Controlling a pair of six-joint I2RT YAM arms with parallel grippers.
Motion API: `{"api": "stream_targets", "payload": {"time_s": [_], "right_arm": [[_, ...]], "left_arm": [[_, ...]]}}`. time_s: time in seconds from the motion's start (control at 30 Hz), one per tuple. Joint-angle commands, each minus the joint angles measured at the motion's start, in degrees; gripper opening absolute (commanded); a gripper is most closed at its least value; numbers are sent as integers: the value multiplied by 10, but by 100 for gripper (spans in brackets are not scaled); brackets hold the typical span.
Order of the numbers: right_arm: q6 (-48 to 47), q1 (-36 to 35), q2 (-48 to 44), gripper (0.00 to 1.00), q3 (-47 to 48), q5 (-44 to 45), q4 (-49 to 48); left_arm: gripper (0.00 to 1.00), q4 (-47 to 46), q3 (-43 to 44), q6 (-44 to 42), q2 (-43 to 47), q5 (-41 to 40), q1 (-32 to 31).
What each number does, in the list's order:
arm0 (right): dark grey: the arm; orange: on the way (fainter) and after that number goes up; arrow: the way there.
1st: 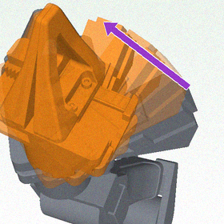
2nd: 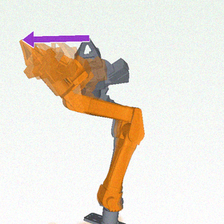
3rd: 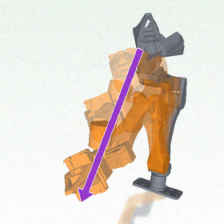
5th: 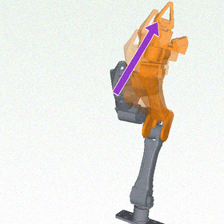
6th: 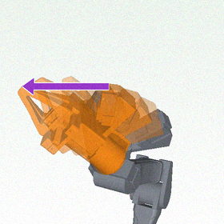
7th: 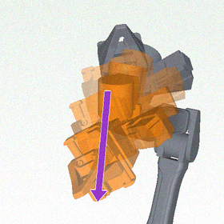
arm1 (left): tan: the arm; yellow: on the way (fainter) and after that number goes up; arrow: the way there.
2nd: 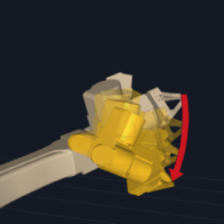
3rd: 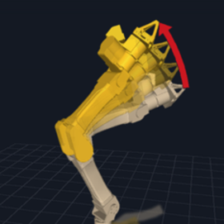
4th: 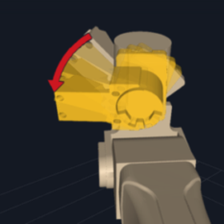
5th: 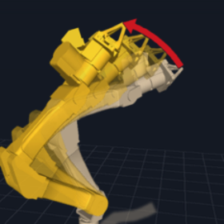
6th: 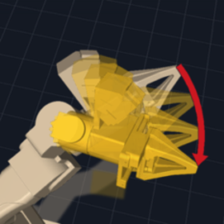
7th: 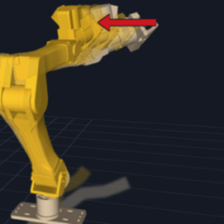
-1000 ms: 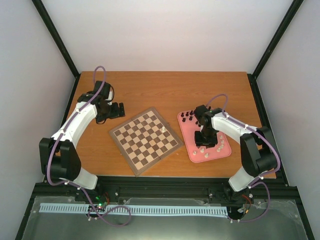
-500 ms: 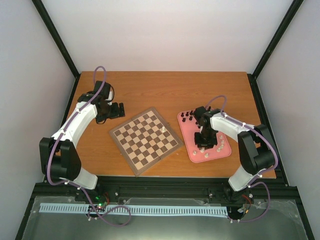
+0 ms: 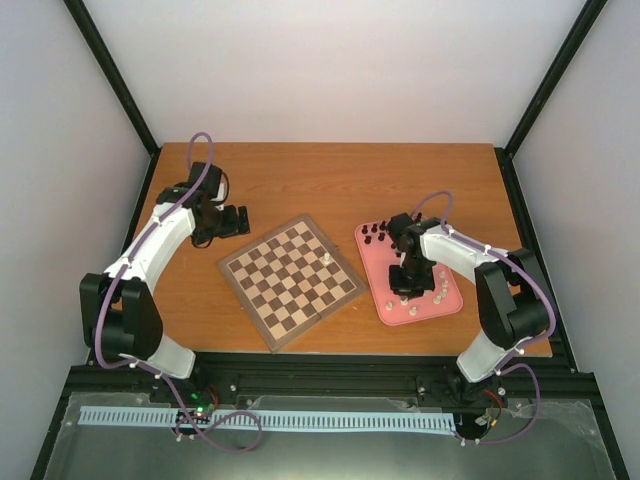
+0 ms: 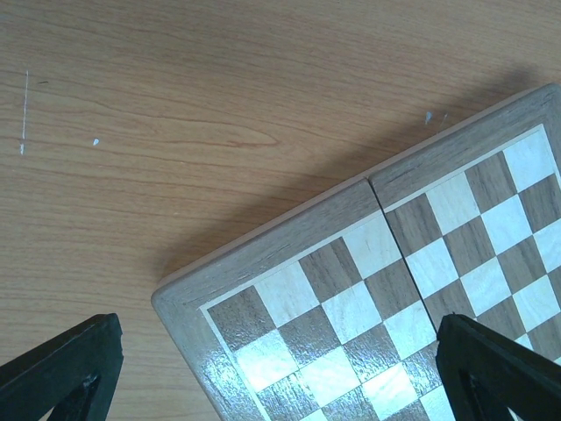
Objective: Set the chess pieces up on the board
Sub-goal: Pick up the chess piece from the storage box.
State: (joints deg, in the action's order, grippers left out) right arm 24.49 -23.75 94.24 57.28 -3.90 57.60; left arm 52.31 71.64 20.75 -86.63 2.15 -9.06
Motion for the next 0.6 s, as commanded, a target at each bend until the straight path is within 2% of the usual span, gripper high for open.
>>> {"api": "stream_targets", "payload": {"time_s": [0.0,0.1,0.3,0.57], "right_arm": [[1,4,-2,8,1,2,9],[1,5,-4,3,7,4,15],[1,4,-24,3,46,21,58],[-7,-1,-32,3,159,5,122]], "left_arm": [[100,-5,11,-9,-4,-4,-2],[100,-4,11,-8,-4,-4,-2],[100,-4,14,-7,-5,-1,-2],[100,-3,14,-5,2,1,-2]]}}
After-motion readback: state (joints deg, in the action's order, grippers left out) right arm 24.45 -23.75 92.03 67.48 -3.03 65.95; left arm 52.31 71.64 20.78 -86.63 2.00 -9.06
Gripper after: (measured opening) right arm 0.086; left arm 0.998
